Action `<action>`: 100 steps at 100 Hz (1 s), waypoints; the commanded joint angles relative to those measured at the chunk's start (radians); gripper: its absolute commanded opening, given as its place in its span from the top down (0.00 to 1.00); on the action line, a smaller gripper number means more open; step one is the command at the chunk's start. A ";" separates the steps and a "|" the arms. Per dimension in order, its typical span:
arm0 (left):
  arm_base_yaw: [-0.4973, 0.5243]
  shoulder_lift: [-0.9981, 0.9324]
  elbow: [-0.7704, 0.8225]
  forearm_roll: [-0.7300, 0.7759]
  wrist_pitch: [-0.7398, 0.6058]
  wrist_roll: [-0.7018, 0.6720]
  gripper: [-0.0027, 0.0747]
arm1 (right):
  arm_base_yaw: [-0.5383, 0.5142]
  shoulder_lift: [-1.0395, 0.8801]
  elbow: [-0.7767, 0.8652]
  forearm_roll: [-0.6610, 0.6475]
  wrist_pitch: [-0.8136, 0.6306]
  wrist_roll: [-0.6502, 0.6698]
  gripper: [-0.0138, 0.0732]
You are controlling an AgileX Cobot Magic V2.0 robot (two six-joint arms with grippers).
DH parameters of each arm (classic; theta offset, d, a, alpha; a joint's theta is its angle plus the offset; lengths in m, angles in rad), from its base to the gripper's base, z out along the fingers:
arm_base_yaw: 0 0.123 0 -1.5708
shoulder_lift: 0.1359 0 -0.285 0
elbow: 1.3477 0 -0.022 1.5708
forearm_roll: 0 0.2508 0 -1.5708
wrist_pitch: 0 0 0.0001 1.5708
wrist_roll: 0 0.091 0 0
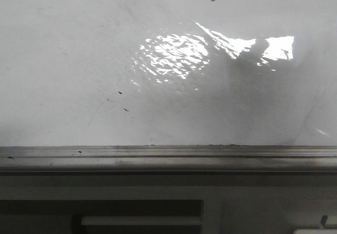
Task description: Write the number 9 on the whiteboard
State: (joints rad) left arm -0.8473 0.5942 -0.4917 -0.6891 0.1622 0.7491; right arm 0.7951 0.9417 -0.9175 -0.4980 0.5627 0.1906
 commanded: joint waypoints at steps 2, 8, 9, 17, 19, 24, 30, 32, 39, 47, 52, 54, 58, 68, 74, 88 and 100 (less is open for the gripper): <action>0.002 -0.002 -0.028 -0.022 -0.077 -0.011 0.77 | -0.007 -0.021 0.028 -0.131 -0.129 0.112 0.89; 0.002 -0.002 -0.028 -0.022 -0.077 -0.011 0.77 | -0.009 -0.015 0.042 -0.181 -0.110 0.166 0.89; 0.002 -0.002 -0.028 -0.022 -0.077 -0.011 0.77 | -0.009 -0.015 0.045 -0.192 -0.108 0.172 0.89; 0.002 -0.002 -0.028 -0.022 -0.077 -0.011 0.77 | -0.009 -0.015 0.049 -0.238 -0.110 0.229 0.89; 0.002 -0.002 -0.028 -0.022 -0.077 -0.011 0.77 | -0.009 -0.015 0.049 -0.243 -0.112 0.231 0.89; 0.002 -0.002 -0.028 -0.022 -0.077 -0.011 0.77 | -0.009 -0.015 0.049 -0.252 -0.111 0.233 0.89; 0.002 -0.002 -0.028 -0.022 -0.077 -0.011 0.77 | -0.009 -0.009 0.049 -0.252 -0.099 0.235 0.89; 0.002 -0.002 -0.028 -0.022 -0.077 -0.011 0.77 | -0.009 -0.004 0.049 -0.252 -0.098 0.235 0.89; 0.002 -0.002 -0.028 -0.022 -0.077 -0.011 0.77 | -0.009 0.013 0.049 -0.252 -0.090 0.238 0.89; 0.002 -0.002 -0.028 -0.022 -0.078 -0.011 0.77 | -0.009 0.035 0.049 -0.239 -0.099 0.238 0.89; 0.002 -0.002 -0.028 -0.022 -0.078 -0.011 0.77 | -0.009 0.048 0.049 -0.219 -0.110 0.238 0.89; 0.002 -0.002 -0.028 -0.022 -0.078 -0.011 0.77 | -0.007 0.052 0.049 -0.209 -0.110 0.238 0.89; 0.002 -0.002 -0.028 -0.022 -0.078 -0.011 0.77 | -0.006 0.058 0.049 -0.186 -0.110 0.238 0.89; 0.002 -0.002 -0.028 -0.022 -0.078 -0.011 0.77 | -0.006 0.064 0.049 -0.143 -0.090 0.238 0.89; 0.002 -0.002 -0.028 -0.022 -0.076 -0.011 0.77 | -0.006 0.064 0.049 -0.140 -0.070 0.238 0.89; 0.002 -0.002 -0.028 -0.022 -0.073 -0.011 0.77 | -0.006 0.064 0.049 -0.130 0.025 0.213 0.89; 0.002 -0.002 -0.028 -0.022 -0.072 -0.011 0.77 | -0.008 0.064 0.049 -0.153 0.066 0.213 0.89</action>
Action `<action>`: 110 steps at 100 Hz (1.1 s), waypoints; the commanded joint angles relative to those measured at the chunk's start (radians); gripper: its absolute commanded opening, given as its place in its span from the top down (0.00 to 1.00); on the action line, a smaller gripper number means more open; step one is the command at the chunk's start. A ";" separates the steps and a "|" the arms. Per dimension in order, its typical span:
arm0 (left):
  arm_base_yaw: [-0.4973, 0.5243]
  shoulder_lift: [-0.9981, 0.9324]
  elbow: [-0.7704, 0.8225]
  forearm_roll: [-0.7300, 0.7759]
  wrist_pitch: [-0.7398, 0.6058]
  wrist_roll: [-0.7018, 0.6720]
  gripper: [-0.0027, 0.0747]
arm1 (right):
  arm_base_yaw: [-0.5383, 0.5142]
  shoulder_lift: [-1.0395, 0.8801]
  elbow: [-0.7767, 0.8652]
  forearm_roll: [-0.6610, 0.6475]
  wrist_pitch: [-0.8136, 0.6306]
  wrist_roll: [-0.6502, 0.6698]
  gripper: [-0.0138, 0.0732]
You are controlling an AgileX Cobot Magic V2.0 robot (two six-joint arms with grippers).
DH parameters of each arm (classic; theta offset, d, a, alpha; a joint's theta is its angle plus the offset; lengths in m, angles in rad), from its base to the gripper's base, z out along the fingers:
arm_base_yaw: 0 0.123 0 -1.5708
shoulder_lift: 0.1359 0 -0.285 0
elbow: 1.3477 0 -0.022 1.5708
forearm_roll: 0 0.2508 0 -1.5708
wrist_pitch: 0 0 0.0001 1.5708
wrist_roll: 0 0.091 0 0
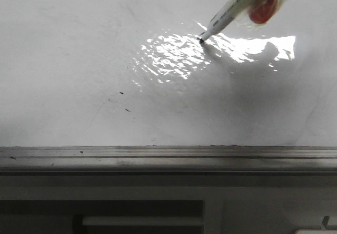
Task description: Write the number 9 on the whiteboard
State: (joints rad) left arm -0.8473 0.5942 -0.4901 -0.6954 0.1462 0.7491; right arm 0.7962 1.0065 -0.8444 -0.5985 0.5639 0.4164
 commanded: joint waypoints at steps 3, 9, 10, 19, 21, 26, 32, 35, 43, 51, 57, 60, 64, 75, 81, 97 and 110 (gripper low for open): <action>0.002 -0.002 -0.030 -0.016 -0.056 -0.011 0.77 | -0.009 -0.001 -0.026 -0.069 0.068 -0.013 0.89; 0.002 -0.002 -0.030 -0.016 -0.056 -0.011 0.77 | -0.009 -0.001 -0.037 -0.085 0.071 -0.013 0.89; 0.002 -0.002 -0.030 -0.016 -0.056 -0.011 0.77 | -0.009 -0.001 -0.040 -0.087 0.074 -0.013 0.89; 0.002 -0.002 -0.030 -0.016 -0.056 -0.011 0.77 | -0.009 -0.001 -0.061 -0.100 0.080 -0.013 0.89; 0.002 -0.002 -0.030 -0.016 -0.054 -0.011 0.77 | -0.009 -0.001 -0.068 -0.103 0.082 -0.013 0.89; 0.002 -0.002 -0.030 -0.016 -0.055 -0.011 0.77 | -0.009 -0.001 -0.083 -0.112 0.091 -0.013 0.89; 0.002 -0.002 -0.030 -0.016 -0.053 -0.011 0.77 | -0.009 -0.001 -0.098 -0.117 0.095 -0.013 0.89; 0.002 -0.002 -0.030 -0.016 -0.053 -0.011 0.77 | -0.009 -0.001 -0.104 -0.120 0.095 -0.013 0.89; 0.002 -0.002 -0.030 -0.016 -0.053 -0.011 0.77 | -0.011 -0.001 -0.109 -0.126 0.097 -0.011 0.89; 0.002 -0.002 -0.030 -0.016 -0.053 -0.011 0.77 | -0.011 0.001 -0.109 -0.116 0.119 -0.012 0.89; 0.002 -0.002 -0.030 -0.016 -0.053 -0.011 0.77 | -0.011 0.002 -0.107 -0.083 0.133 -0.012 0.89; 0.002 -0.002 -0.030 -0.016 -0.053 -0.011 0.77 | -0.011 0.002 -0.107 -0.063 0.138 -0.012 0.89; 0.002 -0.002 -0.030 -0.016 -0.053 -0.011 0.77 | -0.009 0.002 -0.106 -0.030 0.146 -0.012 0.89; 0.002 -0.002 -0.030 -0.016 -0.053 -0.011 0.77 | 0.028 0.002 -0.076 0.082 0.168 -0.014 0.89; 0.002 -0.002 -0.030 -0.016 -0.053 -0.011 0.77 | 0.064 0.002 -0.045 0.108 0.173 -0.014 0.89; 0.002 -0.002 -0.030 -0.016 -0.053 -0.011 0.77 | 0.132 0.002 0.002 0.110 0.179 0.004 0.89; 0.002 -0.002 -0.030 -0.016 -0.053 -0.011 0.77 | 0.134 -0.014 -0.022 0.093 0.181 0.005 0.89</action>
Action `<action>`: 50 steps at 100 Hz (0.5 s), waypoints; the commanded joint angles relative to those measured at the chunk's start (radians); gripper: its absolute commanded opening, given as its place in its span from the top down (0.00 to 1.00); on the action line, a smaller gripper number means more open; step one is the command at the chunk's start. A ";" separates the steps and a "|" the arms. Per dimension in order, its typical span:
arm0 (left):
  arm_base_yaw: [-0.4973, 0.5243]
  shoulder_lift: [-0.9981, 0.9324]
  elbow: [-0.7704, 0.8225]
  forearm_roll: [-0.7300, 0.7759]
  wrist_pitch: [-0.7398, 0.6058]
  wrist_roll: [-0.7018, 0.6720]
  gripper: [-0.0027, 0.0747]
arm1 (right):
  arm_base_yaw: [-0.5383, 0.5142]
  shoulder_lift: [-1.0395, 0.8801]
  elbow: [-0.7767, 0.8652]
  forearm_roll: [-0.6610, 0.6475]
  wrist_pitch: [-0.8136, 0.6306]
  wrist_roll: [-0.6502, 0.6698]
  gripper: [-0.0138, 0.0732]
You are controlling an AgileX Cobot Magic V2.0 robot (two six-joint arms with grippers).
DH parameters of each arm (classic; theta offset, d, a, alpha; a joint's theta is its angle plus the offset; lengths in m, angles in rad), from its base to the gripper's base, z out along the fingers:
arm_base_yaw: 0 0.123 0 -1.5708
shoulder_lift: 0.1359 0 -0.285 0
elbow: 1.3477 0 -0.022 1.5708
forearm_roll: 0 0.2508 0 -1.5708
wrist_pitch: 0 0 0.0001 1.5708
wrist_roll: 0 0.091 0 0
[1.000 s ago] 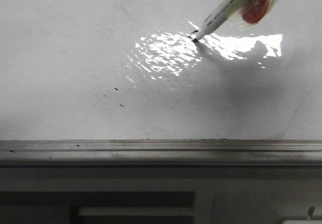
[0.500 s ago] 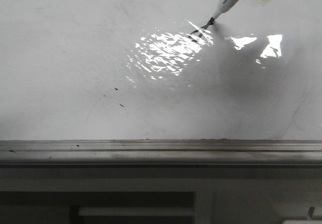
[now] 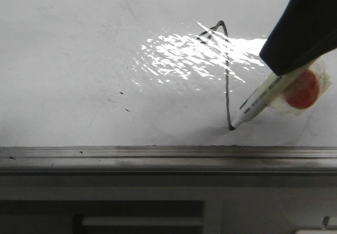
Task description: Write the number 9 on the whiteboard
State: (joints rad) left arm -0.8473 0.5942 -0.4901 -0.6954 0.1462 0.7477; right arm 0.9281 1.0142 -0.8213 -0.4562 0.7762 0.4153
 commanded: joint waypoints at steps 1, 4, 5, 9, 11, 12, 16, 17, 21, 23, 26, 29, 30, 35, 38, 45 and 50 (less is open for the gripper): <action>0.002 -0.002 -0.030 -0.016 -0.053 -0.010 0.77 | 0.002 -0.026 -0.052 -0.049 -0.033 0.006 0.89; 0.002 -0.002 -0.030 -0.016 -0.047 -0.010 0.77 | 0.008 -0.035 -0.067 -0.049 -0.035 0.004 0.89; 0.002 -0.002 -0.030 -0.016 -0.046 -0.010 0.77 | 0.012 -0.038 -0.075 -0.049 -0.038 0.002 0.89; 0.002 -0.002 -0.030 -0.016 -0.037 -0.010 0.77 | 0.026 -0.057 -0.096 -0.049 -0.042 -0.006 0.89; 0.002 -0.002 -0.030 -0.016 -0.030 -0.010 0.77 | 0.032 -0.063 -0.105 -0.049 -0.045 -0.008 0.89; 0.002 -0.002 -0.030 -0.016 -0.027 -0.010 0.77 | 0.034 -0.069 -0.114 -0.049 -0.045 -0.014 0.89; 0.002 0.003 -0.030 -0.014 -0.008 -0.007 0.75 | 0.058 -0.085 -0.138 -0.049 -0.048 -0.018 0.89; 0.002 0.005 -0.030 -0.014 0.001 -0.003 0.74 | 0.062 -0.087 -0.146 -0.049 -0.048 -0.018 0.89; 0.002 0.013 -0.030 -0.009 0.021 -0.002 0.69 | 0.083 -0.097 -0.162 -0.049 -0.048 -0.036 0.89; 0.002 0.017 -0.030 -0.006 0.036 -0.002 0.66 | 0.094 -0.102 -0.169 -0.044 -0.048 -0.049 0.89; 0.002 0.031 -0.030 -0.003 0.057 -0.002 0.60 | 0.107 -0.104 -0.175 -0.039 -0.048 -0.061 0.89; 0.002 0.045 -0.030 -0.003 0.078 0.000 0.53 | 0.119 -0.107 -0.176 -0.030 -0.048 -0.072 0.89; 0.002 0.049 -0.030 -0.003 0.081 0.000 0.50 | 0.124 -0.107 -0.176 -0.024 -0.048 -0.075 0.89; 0.002 0.087 -0.032 -0.003 0.102 0.000 0.40 | 0.137 -0.107 -0.176 0.010 -0.046 -0.110 0.90; 0.002 0.109 -0.033 -0.003 0.119 0.000 0.37 | 0.146 -0.100 -0.174 0.038 -0.046 -0.141 0.90; -0.002 0.165 -0.051 -0.003 0.162 0.025 0.35 | 0.157 -0.080 -0.174 0.117 -0.048 -0.234 0.92; -0.018 0.207 -0.071 -0.007 0.198 0.092 0.35 | 0.161 -0.063 -0.174 0.154 -0.048 -0.295 0.92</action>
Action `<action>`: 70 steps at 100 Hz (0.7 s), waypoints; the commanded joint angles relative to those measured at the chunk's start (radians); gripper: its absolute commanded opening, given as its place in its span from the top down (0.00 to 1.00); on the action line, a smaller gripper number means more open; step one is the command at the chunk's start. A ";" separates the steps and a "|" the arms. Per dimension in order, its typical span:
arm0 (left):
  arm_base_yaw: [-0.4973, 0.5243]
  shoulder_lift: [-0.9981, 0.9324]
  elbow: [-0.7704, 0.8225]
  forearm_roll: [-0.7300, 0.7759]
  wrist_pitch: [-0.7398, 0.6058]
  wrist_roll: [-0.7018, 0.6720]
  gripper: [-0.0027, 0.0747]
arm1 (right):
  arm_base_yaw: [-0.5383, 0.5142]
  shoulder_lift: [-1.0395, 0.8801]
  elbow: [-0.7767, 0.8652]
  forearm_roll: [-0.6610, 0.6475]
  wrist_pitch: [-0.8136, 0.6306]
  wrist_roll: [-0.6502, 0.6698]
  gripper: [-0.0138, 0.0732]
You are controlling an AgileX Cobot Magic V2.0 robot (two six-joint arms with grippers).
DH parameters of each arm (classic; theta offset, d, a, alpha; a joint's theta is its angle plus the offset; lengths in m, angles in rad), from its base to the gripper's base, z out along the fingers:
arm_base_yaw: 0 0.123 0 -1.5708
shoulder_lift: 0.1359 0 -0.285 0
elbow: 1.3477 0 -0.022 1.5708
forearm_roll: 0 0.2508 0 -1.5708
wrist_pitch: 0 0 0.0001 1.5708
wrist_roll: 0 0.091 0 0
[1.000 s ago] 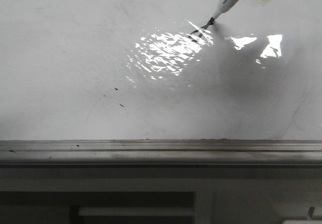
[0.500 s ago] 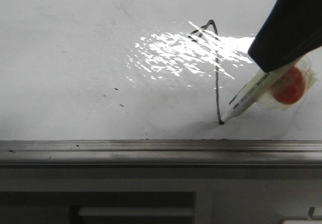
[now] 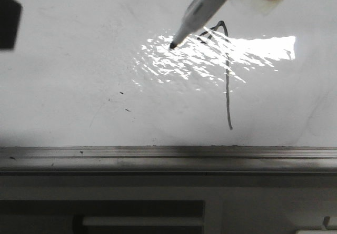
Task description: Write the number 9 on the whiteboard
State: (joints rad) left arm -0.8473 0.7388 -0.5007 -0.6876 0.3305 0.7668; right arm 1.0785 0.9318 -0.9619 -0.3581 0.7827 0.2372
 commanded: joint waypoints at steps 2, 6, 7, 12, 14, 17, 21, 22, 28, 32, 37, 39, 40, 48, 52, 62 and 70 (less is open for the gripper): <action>-0.028 0.079 -0.069 -0.017 0.030 0.105 0.35 | 0.011 0.024 -0.032 0.066 -0.054 -0.129 0.92; -0.047 0.112 -0.090 -0.022 0.053 0.172 0.35 | 0.011 0.037 -0.032 0.080 -0.056 -0.156 0.92; -0.056 0.118 -0.093 -0.022 0.060 0.183 0.35 | 0.013 0.042 -0.032 0.080 -0.056 -0.161 0.92; -0.092 0.155 -0.113 -0.024 0.067 0.241 0.35 | 0.015 0.053 -0.032 0.090 -0.062 -0.177 0.92; -0.107 0.170 -0.120 -0.024 0.062 0.250 0.35 | 0.017 0.056 -0.032 0.093 -0.065 -0.186 0.92; -0.125 0.190 -0.128 -0.024 0.047 0.252 0.35 | 0.019 0.063 -0.032 0.097 -0.070 -0.196 0.92; -0.151 0.218 -0.140 -0.024 0.026 0.252 0.35 | 0.024 0.070 -0.032 0.106 -0.075 -0.205 0.92; -0.155 0.222 -0.140 -0.024 0.026 0.252 0.35 | 0.027 0.070 -0.032 0.106 -0.077 -0.205 0.92; -0.181 0.255 -0.153 -0.024 -0.006 0.252 0.35 | 0.038 0.078 -0.032 0.134 -0.089 -0.237 0.92; -0.194 0.276 -0.163 -0.024 -0.018 0.252 0.35 | 0.046 0.085 -0.032 0.144 -0.096 -0.245 0.92; -0.205 0.297 -0.173 -0.024 -0.033 0.252 0.36 | 0.058 0.087 -0.032 0.149 -0.105 -0.247 0.92; -0.209 0.307 -0.178 -0.026 -0.035 0.252 0.36 | 0.063 0.090 -0.032 0.147 -0.109 -0.249 0.92; -0.209 0.309 -0.178 -0.028 -0.037 0.252 0.36 | 0.066 0.090 -0.032 0.147 -0.109 -0.251 0.92; -0.211 0.325 -0.184 -0.041 -0.039 0.252 0.40 | 0.069 0.091 -0.032 0.147 -0.114 -0.261 0.92; -0.211 0.327 -0.184 -0.043 -0.039 0.252 0.44 | 0.069 0.095 -0.032 0.147 -0.112 -0.263 0.92; -0.211 0.327 -0.184 -0.049 -0.061 0.252 0.57 | 0.069 0.097 -0.032 0.149 -0.105 -0.263 0.92; -0.211 0.327 -0.184 -0.070 -0.077 0.252 0.73 | 0.069 0.099 -0.032 0.149 -0.109 -0.265 0.92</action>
State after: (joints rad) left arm -1.0488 1.0782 -0.6501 -0.7120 0.3209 1.0209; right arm 1.1457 1.0368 -0.9619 -0.2031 0.7362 -0.0108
